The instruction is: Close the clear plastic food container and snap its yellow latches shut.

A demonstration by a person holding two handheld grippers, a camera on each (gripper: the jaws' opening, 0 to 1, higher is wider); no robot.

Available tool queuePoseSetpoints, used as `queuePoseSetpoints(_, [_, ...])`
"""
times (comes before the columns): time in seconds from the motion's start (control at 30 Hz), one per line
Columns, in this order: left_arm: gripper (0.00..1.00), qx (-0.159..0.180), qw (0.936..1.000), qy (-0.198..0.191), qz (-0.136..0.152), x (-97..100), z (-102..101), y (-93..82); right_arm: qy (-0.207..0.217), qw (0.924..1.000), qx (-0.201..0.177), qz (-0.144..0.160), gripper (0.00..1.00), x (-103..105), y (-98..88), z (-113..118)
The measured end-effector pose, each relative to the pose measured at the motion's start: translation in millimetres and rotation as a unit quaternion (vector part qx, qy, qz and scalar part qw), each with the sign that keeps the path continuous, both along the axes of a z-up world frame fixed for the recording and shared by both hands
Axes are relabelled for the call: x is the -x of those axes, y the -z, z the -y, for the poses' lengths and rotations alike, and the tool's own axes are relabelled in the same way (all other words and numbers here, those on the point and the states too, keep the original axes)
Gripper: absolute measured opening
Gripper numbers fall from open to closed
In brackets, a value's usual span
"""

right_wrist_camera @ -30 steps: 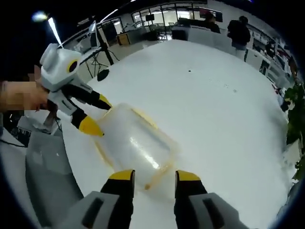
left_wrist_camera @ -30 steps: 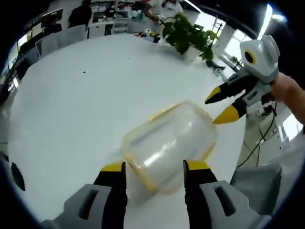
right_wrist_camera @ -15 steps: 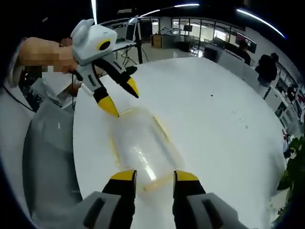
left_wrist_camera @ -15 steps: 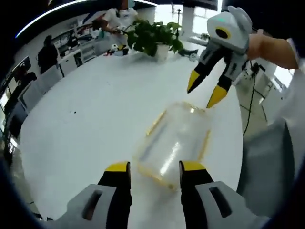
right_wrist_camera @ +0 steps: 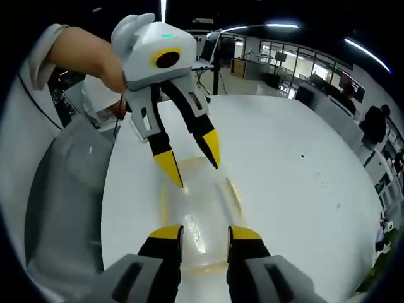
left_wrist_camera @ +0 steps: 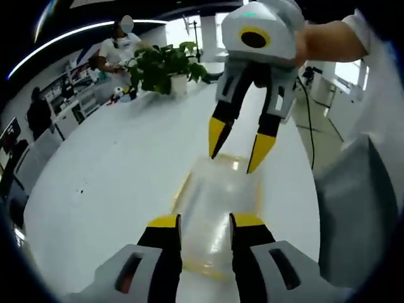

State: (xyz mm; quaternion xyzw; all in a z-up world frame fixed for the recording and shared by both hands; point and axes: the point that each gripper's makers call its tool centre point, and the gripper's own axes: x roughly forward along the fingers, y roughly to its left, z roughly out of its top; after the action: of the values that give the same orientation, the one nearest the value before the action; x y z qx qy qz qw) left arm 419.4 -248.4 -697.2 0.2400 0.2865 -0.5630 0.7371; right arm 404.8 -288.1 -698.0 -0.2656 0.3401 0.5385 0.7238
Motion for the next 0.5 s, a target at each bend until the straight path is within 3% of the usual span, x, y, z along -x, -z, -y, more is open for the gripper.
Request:
queuePoseSetpoints(0.2, [0.23, 0.0, 0.9999, 0.012, -0.007, 10.8, 11.2, 5.7, -0.018, 0.9998, 0.003, 0.004, 0.23, -6.7, 2.5, -11.2])
queuePoseSetpoints(0.4, [0.24, 0.0, 0.9994, 0.029, -0.019, 36.2, 16.2, 17.4, -0.039, 0.9991, 0.014, 0.006, 0.24, -10.7, 10.4, -18.0])
queuePoseSetpoints(0.5, [0.25, -0.013, 0.999, 0.043, 0.0, 39.0, 15.7, 18.8, -0.051, 0.9985, 0.016, 0.008, 0.22, -15.0, 11.6, -22.7])
